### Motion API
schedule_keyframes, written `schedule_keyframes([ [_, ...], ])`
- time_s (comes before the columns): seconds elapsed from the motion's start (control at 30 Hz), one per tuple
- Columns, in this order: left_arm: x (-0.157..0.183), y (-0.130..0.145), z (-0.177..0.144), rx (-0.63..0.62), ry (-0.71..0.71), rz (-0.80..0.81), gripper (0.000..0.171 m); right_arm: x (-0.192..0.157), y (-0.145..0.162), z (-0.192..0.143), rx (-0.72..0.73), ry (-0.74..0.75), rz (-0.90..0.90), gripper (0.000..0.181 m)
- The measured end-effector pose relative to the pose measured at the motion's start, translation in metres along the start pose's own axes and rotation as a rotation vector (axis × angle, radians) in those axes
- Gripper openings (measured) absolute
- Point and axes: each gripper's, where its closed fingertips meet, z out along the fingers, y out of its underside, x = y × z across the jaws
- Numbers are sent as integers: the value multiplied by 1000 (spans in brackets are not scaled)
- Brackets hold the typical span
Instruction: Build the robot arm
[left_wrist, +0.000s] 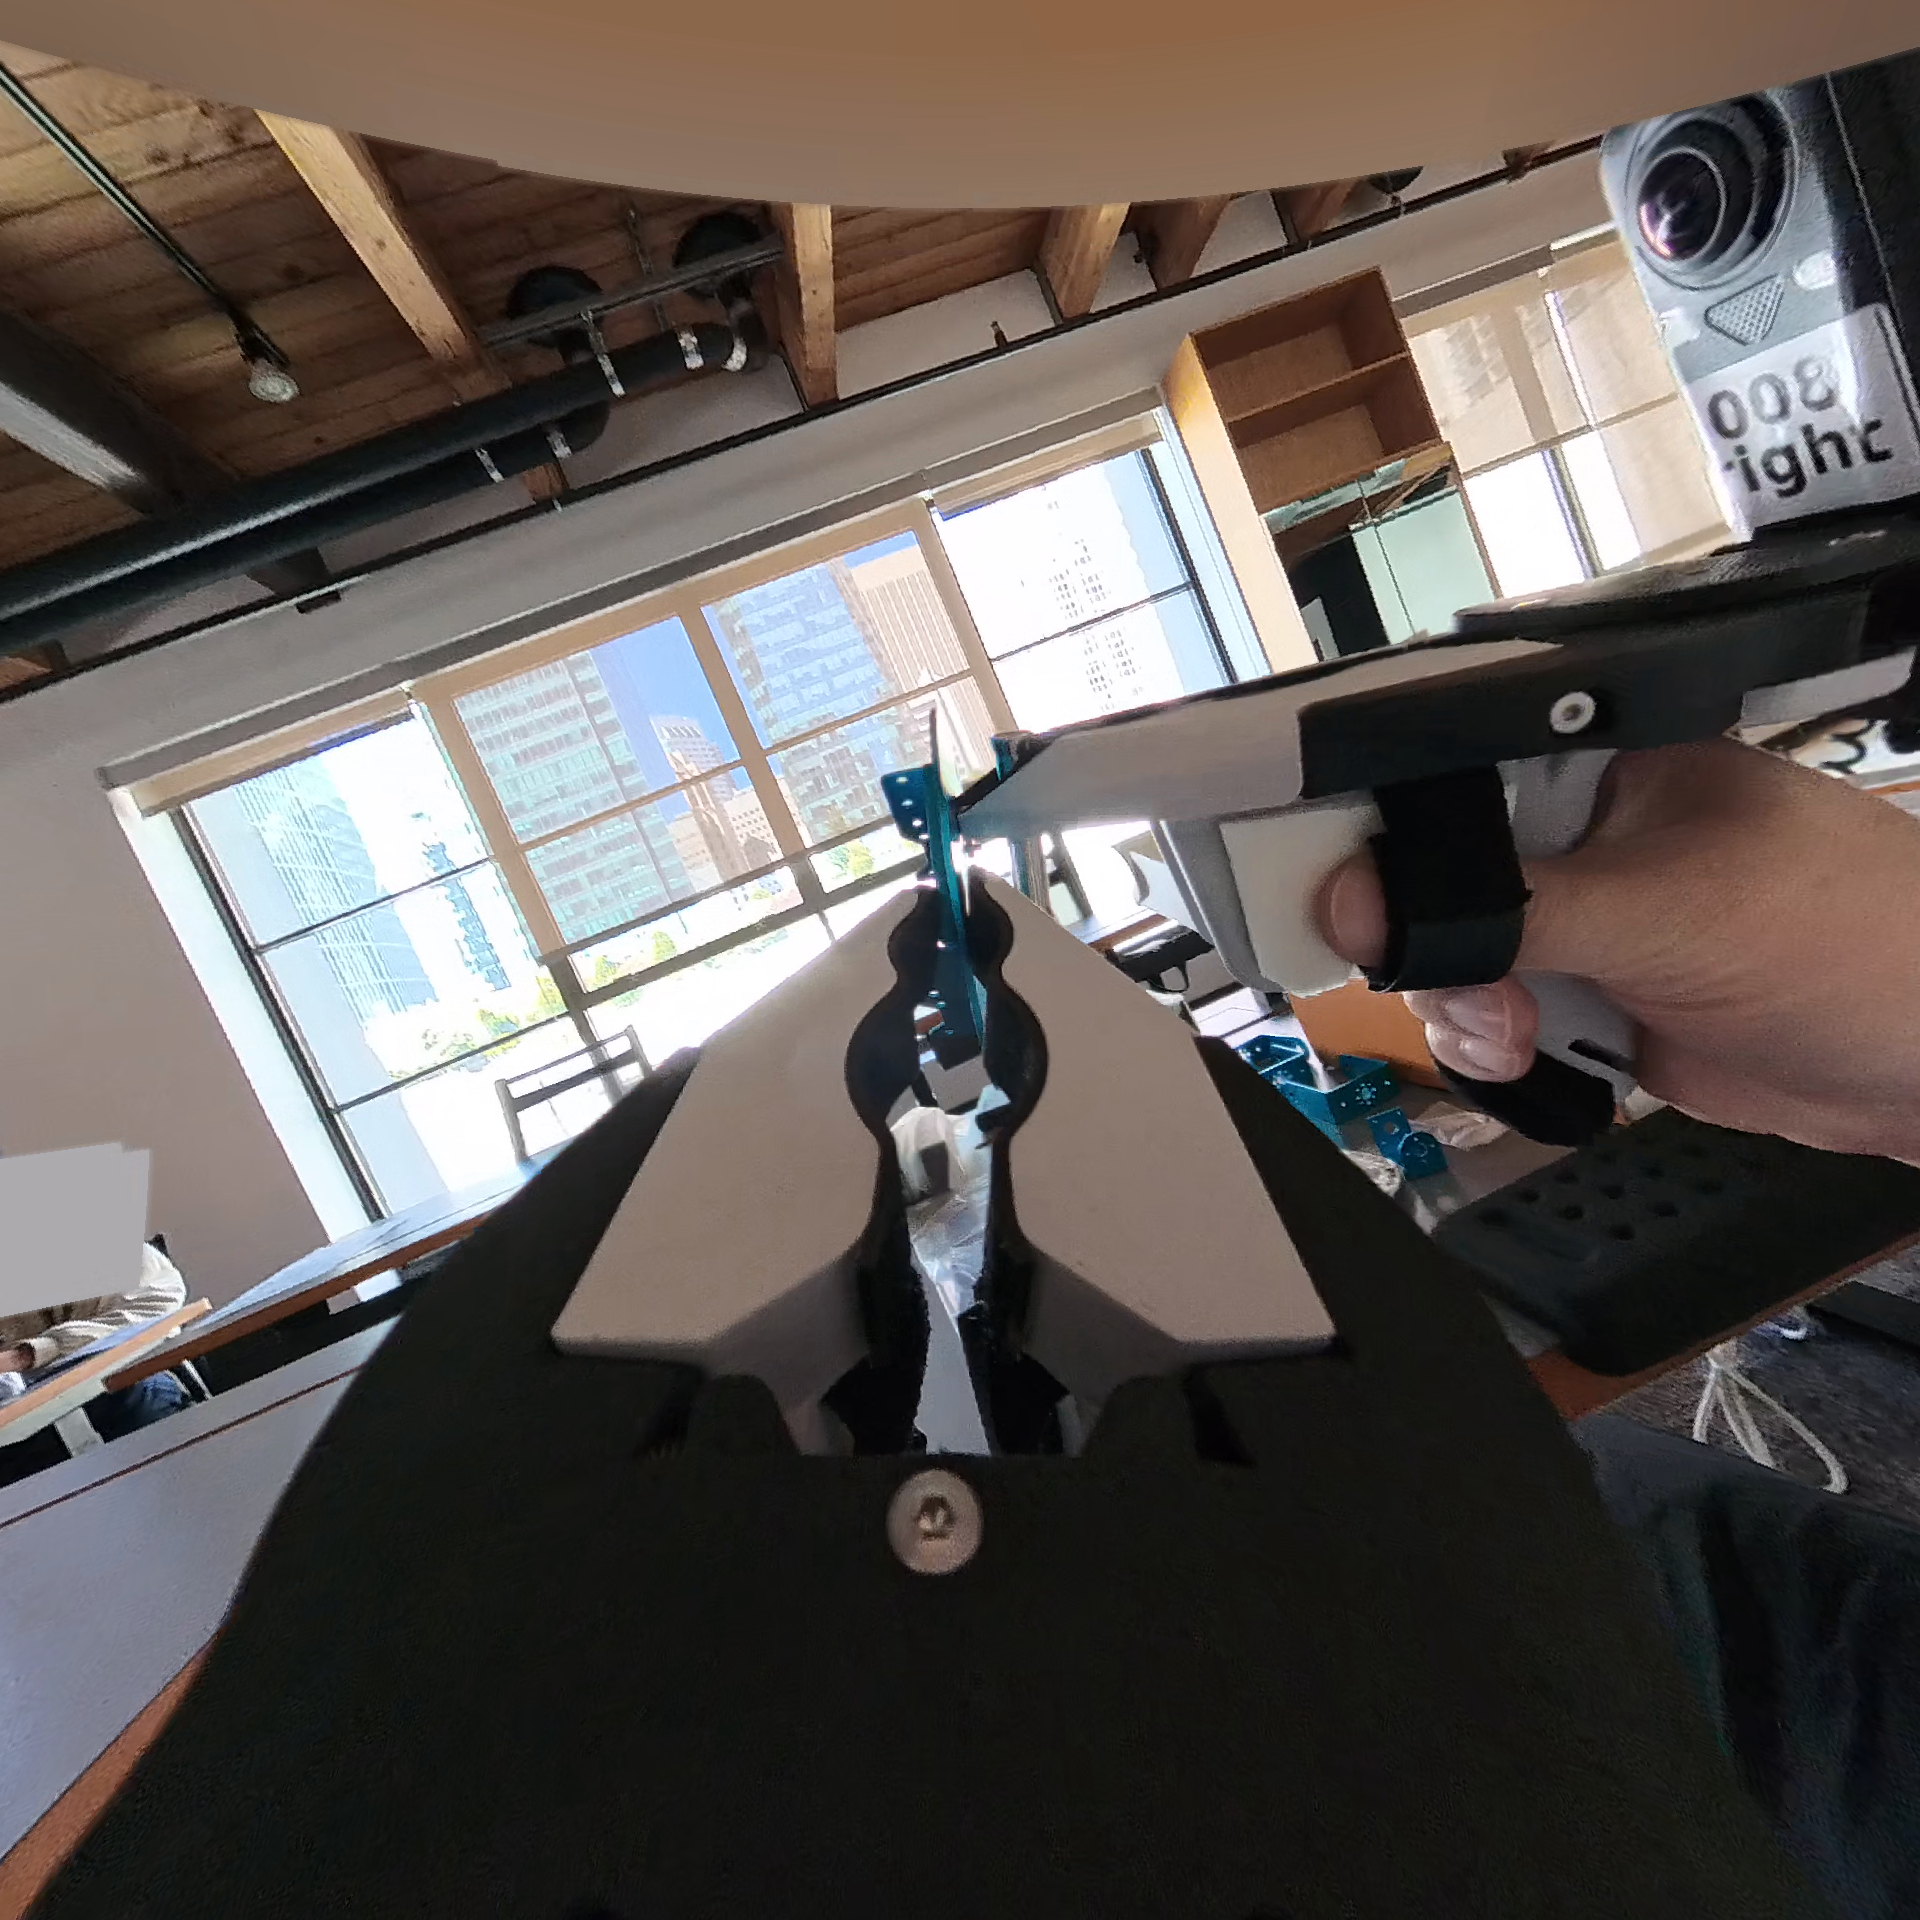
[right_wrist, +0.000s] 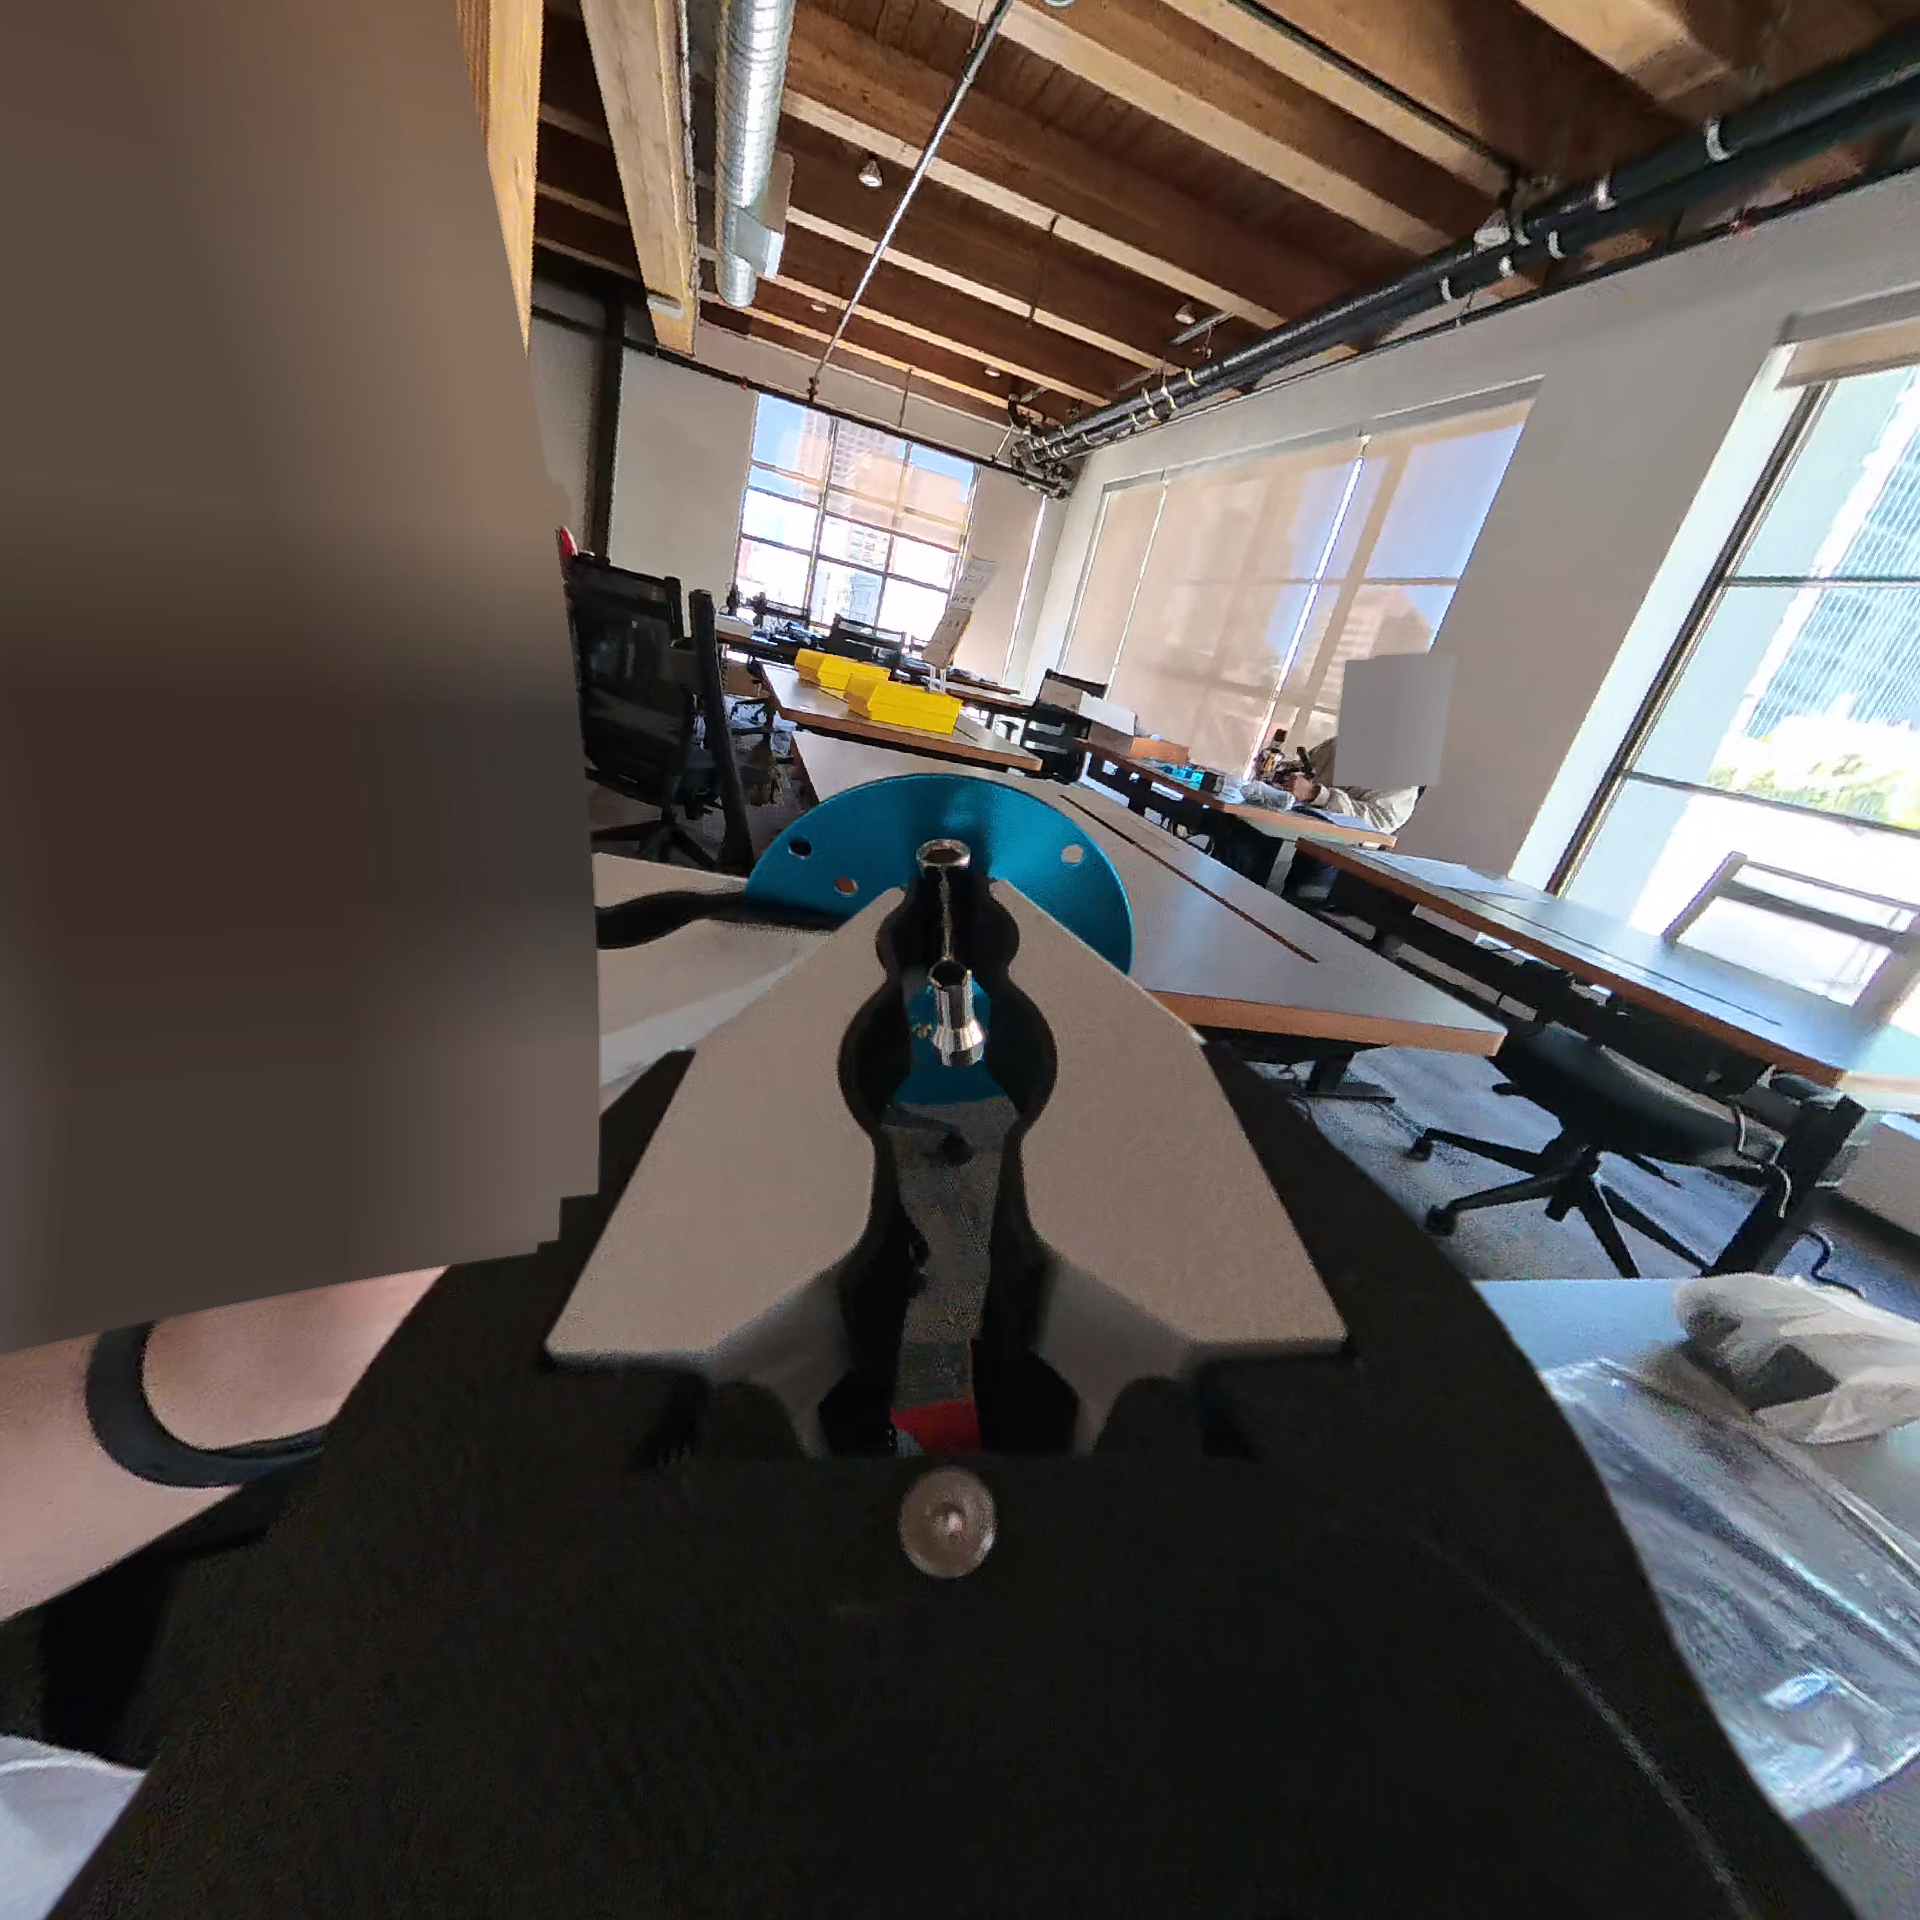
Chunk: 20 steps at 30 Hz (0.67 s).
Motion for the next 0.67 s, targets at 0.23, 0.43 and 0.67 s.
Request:
schedule_keyframes([
  [0.23,2,-6,1,28,-24,49,3,-2,-6,-3,84,5,75,7],
  [0.43,18,-17,2,75,-25,310,4,-4,-15,-22,205,-29,37,6],
  [0.67,30,-23,0,128,31,463,3,-5,-17,-37,287,-138,191,7],
])
